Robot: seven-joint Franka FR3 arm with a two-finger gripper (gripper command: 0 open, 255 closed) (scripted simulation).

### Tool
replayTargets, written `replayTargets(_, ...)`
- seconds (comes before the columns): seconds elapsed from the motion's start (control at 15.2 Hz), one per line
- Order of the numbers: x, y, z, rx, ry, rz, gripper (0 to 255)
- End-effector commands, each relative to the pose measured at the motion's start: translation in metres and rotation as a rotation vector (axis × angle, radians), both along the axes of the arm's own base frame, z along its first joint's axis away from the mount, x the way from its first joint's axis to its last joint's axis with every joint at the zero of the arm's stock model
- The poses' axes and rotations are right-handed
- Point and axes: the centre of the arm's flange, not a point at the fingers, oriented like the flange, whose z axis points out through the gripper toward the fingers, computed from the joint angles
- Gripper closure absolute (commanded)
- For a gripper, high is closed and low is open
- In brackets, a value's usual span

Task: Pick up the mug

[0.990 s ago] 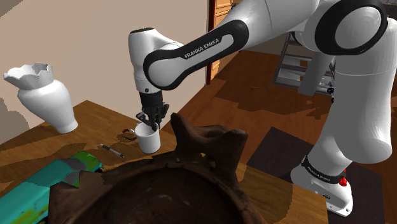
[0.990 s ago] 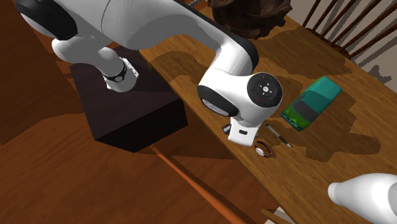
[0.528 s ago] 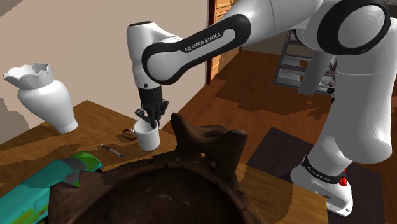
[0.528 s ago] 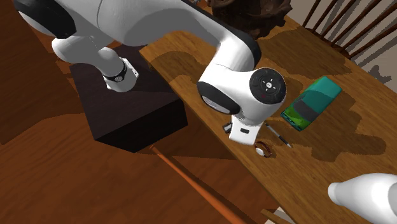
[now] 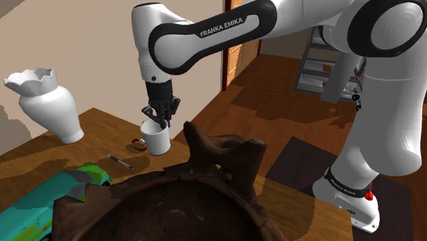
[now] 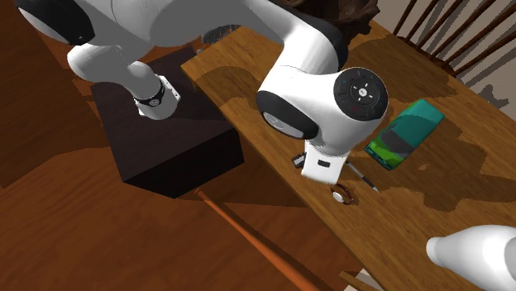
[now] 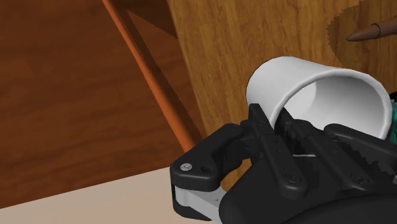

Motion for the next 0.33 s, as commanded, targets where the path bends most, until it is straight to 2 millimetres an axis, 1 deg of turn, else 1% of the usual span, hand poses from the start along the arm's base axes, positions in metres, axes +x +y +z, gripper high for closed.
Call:
replayTargets(0.0,0.001,-0.001,0.011,0.0,0.0,0.0,255)
replayTargets(0.13,0.001,-0.001,0.021,0.0,0.0,0.0,255)
replayTargets(0.26,0.001,-0.001,0.022,0.0,0.0,0.0,255)
